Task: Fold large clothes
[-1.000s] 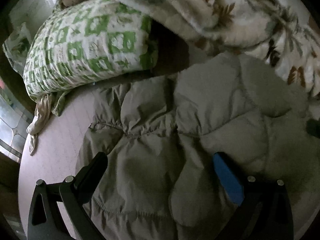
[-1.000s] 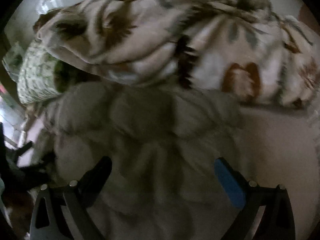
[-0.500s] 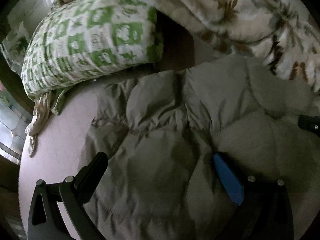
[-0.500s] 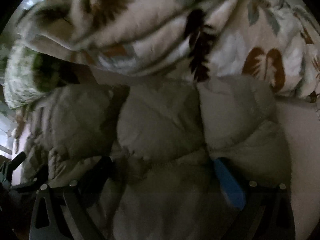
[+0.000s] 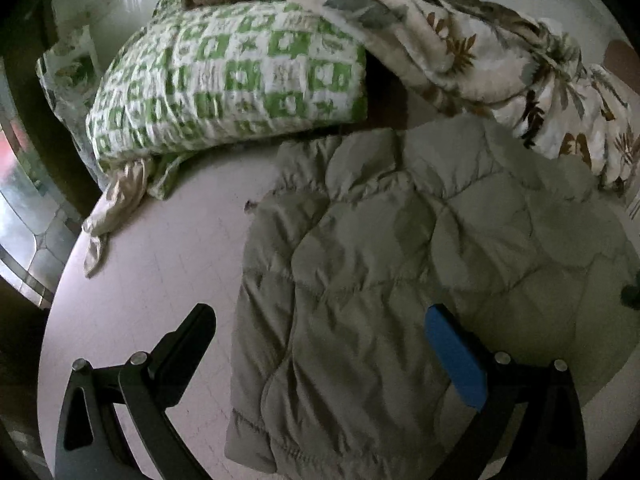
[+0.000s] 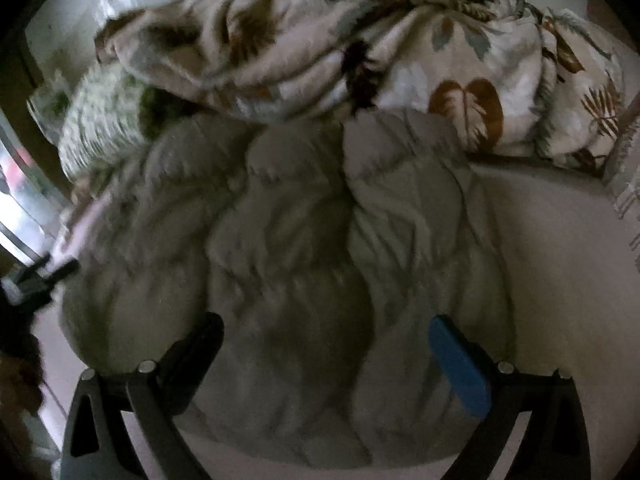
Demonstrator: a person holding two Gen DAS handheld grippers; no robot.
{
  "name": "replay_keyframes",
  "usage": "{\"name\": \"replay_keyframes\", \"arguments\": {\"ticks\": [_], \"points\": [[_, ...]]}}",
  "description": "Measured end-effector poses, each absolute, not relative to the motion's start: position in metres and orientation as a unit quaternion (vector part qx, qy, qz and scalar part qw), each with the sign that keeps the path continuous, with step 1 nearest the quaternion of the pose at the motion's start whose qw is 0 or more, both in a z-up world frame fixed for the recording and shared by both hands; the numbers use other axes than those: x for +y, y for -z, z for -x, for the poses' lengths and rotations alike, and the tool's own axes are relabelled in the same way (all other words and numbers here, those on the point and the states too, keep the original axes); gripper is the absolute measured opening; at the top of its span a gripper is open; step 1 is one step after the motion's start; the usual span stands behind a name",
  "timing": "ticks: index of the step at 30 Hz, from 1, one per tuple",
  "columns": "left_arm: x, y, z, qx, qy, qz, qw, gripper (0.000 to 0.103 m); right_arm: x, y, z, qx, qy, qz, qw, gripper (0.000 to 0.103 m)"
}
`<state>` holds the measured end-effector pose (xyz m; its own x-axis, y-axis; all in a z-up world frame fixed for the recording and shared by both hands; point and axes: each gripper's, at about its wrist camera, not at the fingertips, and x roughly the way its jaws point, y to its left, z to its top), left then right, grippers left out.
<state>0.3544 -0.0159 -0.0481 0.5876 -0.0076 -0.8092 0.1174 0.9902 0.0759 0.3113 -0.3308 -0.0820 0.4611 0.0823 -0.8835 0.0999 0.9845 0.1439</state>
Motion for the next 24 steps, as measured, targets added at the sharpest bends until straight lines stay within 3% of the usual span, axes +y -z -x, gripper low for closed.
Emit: {"name": "replay_keyframes", "arguments": {"ticks": [5,13,20,24], "points": [[-0.015,0.059,-0.352,0.470,0.033,-0.061,0.880,0.103,-0.321,0.099,-0.313,0.531,0.010,-0.058,0.845,0.103],[-0.009,0.068,-0.350,0.478,0.024,-0.057,0.876,0.103,-0.321,0.069,-0.297,0.519,0.013,-0.047,0.854,0.103],[0.002,0.082,-0.353,0.506,0.032,-0.024,0.862,0.103,-0.318,0.103,-0.296,0.542,0.027,-0.045,0.839,0.103],[0.013,0.071,-0.353,0.515,0.051,-0.039,0.855,0.103,-0.312,0.084,-0.292,0.535,0.024,-0.013,0.845,0.103]]}}
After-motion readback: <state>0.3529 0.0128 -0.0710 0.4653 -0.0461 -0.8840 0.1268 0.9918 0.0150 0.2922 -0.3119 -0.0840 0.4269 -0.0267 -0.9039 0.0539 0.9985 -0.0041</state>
